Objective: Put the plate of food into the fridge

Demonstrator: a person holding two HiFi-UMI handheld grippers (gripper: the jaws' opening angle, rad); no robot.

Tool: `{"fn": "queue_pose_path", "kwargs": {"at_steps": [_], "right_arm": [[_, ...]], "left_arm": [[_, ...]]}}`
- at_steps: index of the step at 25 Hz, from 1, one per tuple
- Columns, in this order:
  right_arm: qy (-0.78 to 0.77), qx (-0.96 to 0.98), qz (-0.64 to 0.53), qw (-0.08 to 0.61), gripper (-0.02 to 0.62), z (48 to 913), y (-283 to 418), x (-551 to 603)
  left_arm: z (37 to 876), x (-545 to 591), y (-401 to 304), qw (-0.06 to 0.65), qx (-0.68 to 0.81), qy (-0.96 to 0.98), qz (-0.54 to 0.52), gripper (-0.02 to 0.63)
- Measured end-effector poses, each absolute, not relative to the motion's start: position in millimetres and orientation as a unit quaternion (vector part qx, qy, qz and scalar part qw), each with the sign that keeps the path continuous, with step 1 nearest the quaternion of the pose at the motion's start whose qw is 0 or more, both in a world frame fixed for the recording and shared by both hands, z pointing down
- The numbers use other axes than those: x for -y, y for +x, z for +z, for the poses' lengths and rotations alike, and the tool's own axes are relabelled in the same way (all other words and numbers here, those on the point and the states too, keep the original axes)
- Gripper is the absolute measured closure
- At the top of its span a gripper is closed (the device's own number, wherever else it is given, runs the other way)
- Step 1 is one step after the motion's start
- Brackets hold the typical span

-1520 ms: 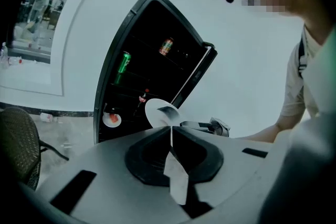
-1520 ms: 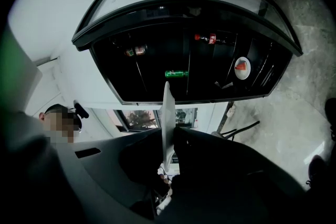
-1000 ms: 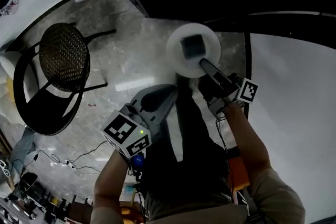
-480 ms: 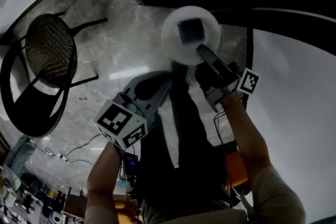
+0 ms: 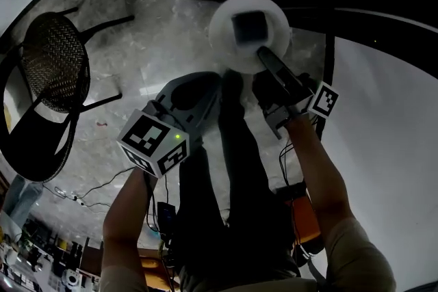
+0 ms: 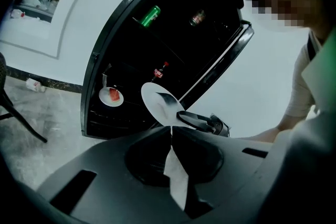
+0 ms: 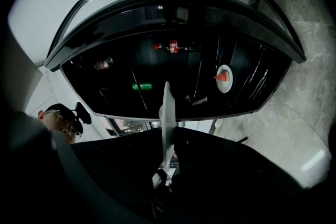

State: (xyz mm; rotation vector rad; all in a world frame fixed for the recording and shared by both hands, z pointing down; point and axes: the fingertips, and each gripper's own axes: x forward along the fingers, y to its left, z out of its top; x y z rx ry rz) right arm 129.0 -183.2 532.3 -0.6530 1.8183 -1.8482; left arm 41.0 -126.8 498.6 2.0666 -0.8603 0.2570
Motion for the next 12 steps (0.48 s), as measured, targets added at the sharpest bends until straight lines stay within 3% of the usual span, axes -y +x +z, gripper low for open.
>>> {"fn": "queue_pose_path", "kwargs": {"at_steps": [12], "right_arm": [[-0.255,-0.659,-0.673,0.220,0.561,568,138,190]], "left_arm": [[551,147,44,0.423,0.357,0.824,0.119,0.589]]}}
